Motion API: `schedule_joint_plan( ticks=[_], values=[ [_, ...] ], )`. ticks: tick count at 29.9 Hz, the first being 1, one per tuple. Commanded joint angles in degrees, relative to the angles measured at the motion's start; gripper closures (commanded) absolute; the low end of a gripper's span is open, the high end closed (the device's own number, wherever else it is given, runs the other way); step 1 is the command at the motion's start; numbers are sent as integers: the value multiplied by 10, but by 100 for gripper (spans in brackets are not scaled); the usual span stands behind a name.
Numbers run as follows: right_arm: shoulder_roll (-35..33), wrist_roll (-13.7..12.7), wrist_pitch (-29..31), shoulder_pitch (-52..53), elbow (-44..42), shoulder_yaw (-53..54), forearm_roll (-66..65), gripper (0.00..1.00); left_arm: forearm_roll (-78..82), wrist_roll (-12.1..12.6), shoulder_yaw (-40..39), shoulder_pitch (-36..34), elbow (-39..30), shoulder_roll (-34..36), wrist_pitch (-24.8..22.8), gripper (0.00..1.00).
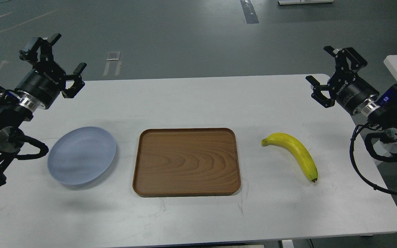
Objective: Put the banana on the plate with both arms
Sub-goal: 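Move the left gripper down toward the rim of the light blue plate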
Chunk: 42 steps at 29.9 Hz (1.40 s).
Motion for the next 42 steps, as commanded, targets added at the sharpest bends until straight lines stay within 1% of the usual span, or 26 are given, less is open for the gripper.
schedule_joint_plan(
  ticks=[1, 7, 11, 12, 17, 22, 24, 27, 28, 30, 32, 33, 34, 35, 37, 38, 40, 42],
  values=[
    [-1, 0, 0, -7, -1, 1, 1, 0, 1, 1, 1, 8, 1, -2, 0, 0],
    [7, 0, 0, -12, -3, 0, 0, 0, 2, 4, 7, 9, 6, -7, 0, 0],
    [7, 0, 0, -5, -3, -1, 0, 0, -9, -5, -3, 7, 10, -3, 0, 0],
    [7, 0, 0, -4, -3, 0, 0, 0, -12, -15, -10, 7, 12, -1, 0, 0],
    [8, 0, 0, -3, -3, 2, 0, 0, -6, -15, -15, -3, 39, -5, 0, 0],
    [8, 0, 0, -3, -3, 3, 1, 0, 6, -15, -10, 0, 30, 6, 0, 0],
    [8, 0, 0, -3, -3, 3, 1, 0, 43, -15, -4, -1, 14, 22, 0, 0],
    [6, 0, 0, -3, -3, 3, 0, 0, 162, -15, -5, -3, -65, 72, 0, 0],
    [4, 0, 0, -3, -3, 3, 1, 0, 219, -15, -9, -3, -108, 100, 0, 0],
    [4, 0, 0, -4, -3, 3, 1, 0, 274, -15, -12, -3, -150, 122, 0, 0],
    [3, 0, 0, -4, -4, 2, 0, 0, 381, -15, -17, -7, -220, 159, 0, 0],
    [3, 0, 0, -4, -3, 2, 0, 0, 409, -15, -17, -10, -235, 167, 0, 0],
    [3, 0, 0, -4, -3, 2, 0, 0, 472, -15, -15, -17, -260, 181, 0, 0],
    [3, 0, 0, -4, -3, 2, 0, 0, 472, -15, -15, -17, -260, 182, 0, 0],
    [6, 0, 0, -4, -4, 2, 0, 0, 629, -15, -14, -26, -284, 192, 0, 0],
    [7, 0, 0, -4, -4, 2, 0, 0, 671, -15, -13, -26, -284, 192, 0, 0],
    [7, 0, 0, -5, -4, 1, 0, 0, 817, -15, -5, -23, -280, 197, 0, 0],
    [7, 0, 0, -6, -4, 1, 0, 0, 876, -15, 0, -17, -275, 198, 0, 0]
  ],
)
